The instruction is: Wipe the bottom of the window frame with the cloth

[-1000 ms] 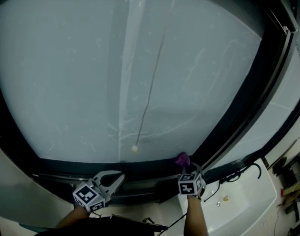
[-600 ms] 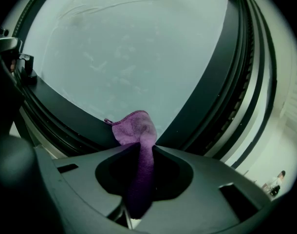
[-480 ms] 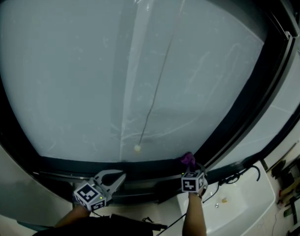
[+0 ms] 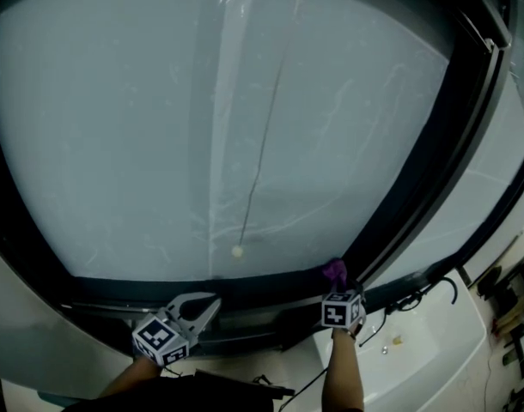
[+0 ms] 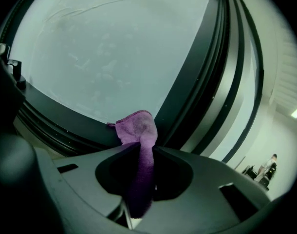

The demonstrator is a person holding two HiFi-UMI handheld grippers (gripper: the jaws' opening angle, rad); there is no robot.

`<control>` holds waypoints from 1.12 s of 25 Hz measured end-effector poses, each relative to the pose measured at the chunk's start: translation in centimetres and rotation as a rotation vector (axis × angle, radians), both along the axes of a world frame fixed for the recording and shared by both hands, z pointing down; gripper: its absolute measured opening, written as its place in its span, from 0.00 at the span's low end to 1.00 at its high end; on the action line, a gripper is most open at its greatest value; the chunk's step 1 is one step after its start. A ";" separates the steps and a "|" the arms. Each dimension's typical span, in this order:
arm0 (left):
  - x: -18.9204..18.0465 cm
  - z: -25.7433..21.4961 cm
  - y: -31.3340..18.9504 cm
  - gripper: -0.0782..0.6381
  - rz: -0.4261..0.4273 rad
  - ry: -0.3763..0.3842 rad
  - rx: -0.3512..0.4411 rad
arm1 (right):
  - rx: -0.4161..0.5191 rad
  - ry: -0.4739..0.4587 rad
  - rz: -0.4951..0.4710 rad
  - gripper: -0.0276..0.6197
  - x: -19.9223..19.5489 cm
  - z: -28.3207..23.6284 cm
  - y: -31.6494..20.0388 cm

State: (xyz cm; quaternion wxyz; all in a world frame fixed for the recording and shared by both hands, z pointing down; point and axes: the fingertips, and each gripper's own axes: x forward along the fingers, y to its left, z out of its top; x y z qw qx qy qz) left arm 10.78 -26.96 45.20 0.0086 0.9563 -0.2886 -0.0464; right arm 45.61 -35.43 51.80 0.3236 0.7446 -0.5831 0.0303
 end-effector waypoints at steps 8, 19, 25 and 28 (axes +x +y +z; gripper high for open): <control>0.0 -0.1 0.1 0.11 0.001 0.003 -0.016 | 0.035 -0.086 0.047 0.16 1.0 0.9 1.4; 0.1 -0.4 0.3 0.11 0.016 0.025 -0.012 | 0.047 -0.255 0.068 0.16 0.5 2.0 3.9; 0.1 -0.2 0.4 0.11 0.019 0.038 -0.011 | 0.100 -0.401 -0.047 0.16 -1.7 2.6 6.3; 0.0 -0.1 0.4 0.11 0.020 0.046 -0.020 | 0.162 -0.438 -0.102 0.16 -3.1 2.0 8.6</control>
